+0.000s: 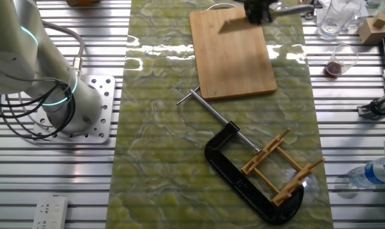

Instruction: Put the knife on the cutting board

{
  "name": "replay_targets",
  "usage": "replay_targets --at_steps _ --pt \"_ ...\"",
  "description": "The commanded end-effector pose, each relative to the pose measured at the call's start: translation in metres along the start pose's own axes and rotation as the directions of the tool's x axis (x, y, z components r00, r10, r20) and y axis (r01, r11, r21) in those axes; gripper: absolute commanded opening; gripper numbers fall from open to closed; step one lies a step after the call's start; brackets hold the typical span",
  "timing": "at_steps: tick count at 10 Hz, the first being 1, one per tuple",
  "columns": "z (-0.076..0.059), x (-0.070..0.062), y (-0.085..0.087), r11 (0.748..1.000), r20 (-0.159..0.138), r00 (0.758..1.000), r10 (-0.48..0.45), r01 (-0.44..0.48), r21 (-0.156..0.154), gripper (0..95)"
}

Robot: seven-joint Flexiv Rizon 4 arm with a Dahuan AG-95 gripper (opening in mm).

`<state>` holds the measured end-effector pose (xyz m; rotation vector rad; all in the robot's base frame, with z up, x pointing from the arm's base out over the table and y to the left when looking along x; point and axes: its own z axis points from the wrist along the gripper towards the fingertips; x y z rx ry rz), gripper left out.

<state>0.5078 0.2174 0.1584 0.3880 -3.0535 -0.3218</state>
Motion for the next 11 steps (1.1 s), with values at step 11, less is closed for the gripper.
replay_targets --at_steps 11 --pt "0.041 -0.009 0.032 0.998 0.007 1.000 0.029 -0.029 -0.061 0.0"
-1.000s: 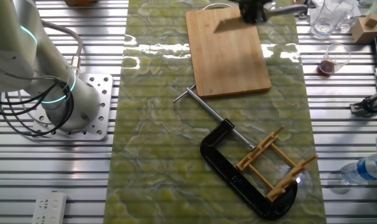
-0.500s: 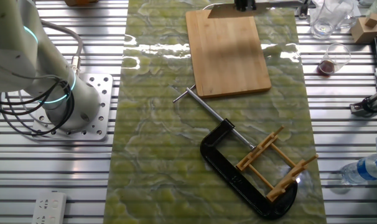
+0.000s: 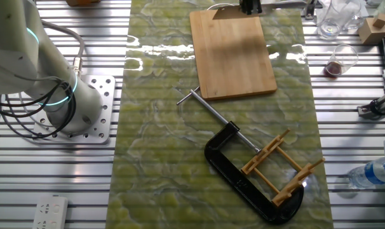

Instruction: Put the knife on the cutting board

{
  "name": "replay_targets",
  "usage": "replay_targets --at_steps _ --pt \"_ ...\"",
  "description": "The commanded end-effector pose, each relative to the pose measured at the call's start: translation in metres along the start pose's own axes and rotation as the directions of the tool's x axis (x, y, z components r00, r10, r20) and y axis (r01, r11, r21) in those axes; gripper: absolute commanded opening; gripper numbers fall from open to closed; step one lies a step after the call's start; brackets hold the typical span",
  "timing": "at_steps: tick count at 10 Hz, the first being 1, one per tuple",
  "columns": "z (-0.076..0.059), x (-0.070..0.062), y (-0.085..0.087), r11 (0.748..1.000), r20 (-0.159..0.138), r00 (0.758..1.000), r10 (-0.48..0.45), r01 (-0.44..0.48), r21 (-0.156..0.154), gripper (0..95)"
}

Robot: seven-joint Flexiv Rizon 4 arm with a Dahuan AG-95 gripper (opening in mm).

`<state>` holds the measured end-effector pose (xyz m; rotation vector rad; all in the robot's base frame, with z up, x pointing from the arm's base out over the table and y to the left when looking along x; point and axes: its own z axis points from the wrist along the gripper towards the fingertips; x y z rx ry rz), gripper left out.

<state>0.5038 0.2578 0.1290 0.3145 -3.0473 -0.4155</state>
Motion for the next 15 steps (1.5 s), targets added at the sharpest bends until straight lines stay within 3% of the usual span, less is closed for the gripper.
replay_targets --at_steps 1,4,10,15 --pt "0.006 -0.002 -0.002 1.000 -0.002 1.000 -0.025 0.025 0.001 0.0" --pt "0.013 0.000 -0.005 0.999 -0.005 0.999 -0.038 0.038 0.000 0.0" --pt "0.020 0.020 -0.007 0.998 -0.011 0.998 -0.055 0.055 -0.003 0.0" --pt "0.029 0.026 -0.009 0.997 -0.006 0.997 -0.082 0.082 -0.004 0.0"
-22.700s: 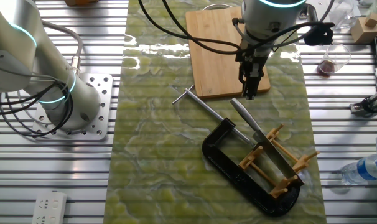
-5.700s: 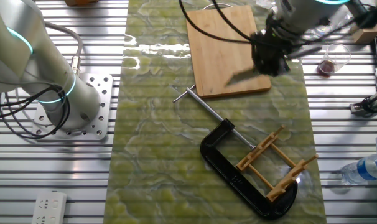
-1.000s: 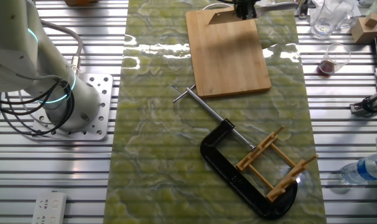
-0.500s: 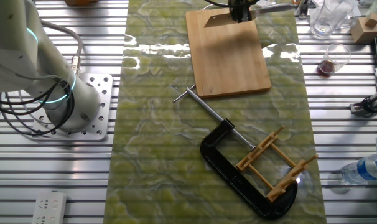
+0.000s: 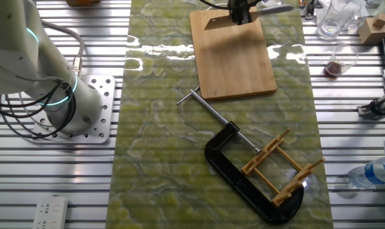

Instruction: Put the knife on the cutting board

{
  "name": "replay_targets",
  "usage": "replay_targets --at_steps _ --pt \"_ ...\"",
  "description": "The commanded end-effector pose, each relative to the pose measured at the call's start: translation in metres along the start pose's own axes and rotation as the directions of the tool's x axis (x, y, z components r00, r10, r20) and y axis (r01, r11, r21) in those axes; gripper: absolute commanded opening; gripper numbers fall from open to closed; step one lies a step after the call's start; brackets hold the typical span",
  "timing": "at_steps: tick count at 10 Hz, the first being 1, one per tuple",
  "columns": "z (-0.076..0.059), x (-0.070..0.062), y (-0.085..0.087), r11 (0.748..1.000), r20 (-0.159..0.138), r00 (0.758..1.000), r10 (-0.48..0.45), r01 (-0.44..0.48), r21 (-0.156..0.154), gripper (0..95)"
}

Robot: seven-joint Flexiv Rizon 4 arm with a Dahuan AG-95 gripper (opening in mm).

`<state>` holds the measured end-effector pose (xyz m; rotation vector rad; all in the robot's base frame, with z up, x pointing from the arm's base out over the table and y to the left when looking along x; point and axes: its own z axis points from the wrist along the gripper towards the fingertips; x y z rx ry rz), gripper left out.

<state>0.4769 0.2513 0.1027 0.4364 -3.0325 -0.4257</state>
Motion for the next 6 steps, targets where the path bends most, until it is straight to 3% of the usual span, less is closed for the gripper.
replay_targets --at_steps 1,6 --pt "0.0056 -0.0008 -0.0021 1.000 0.004 1.000 -0.007 0.007 -0.002 0.0" --pt "0.0136 -0.0008 -0.0045 0.999 0.010 0.999 -0.046 0.046 -0.006 0.0"
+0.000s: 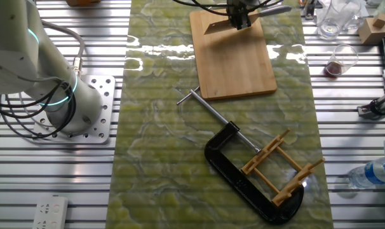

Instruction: Put the knife on the cutting board

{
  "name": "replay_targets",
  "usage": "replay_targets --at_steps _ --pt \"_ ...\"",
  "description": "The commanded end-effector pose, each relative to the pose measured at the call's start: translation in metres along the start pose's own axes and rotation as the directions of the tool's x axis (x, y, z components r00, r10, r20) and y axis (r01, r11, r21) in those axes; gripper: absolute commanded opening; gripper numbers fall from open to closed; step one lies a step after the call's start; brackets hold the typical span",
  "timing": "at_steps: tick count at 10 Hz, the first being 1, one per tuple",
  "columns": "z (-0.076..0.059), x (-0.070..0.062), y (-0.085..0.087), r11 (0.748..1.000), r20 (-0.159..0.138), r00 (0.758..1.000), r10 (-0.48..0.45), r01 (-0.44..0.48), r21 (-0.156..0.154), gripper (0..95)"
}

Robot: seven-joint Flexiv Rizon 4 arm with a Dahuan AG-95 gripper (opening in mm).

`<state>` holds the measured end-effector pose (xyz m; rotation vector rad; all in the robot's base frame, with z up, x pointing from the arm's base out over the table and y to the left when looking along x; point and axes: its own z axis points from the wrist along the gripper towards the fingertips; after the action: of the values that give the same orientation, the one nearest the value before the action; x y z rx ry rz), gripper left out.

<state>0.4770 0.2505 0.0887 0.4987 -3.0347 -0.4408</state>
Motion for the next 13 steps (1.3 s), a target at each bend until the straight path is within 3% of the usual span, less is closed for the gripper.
replay_targets --at_steps 1,13 --pt "0.0006 -0.0008 -0.0001 1.000 -0.001 1.000 -0.022 0.022 0.005 0.0" --pt "0.0001 -0.0003 -0.0010 0.999 0.001 0.999 -0.049 0.049 0.012 0.0"
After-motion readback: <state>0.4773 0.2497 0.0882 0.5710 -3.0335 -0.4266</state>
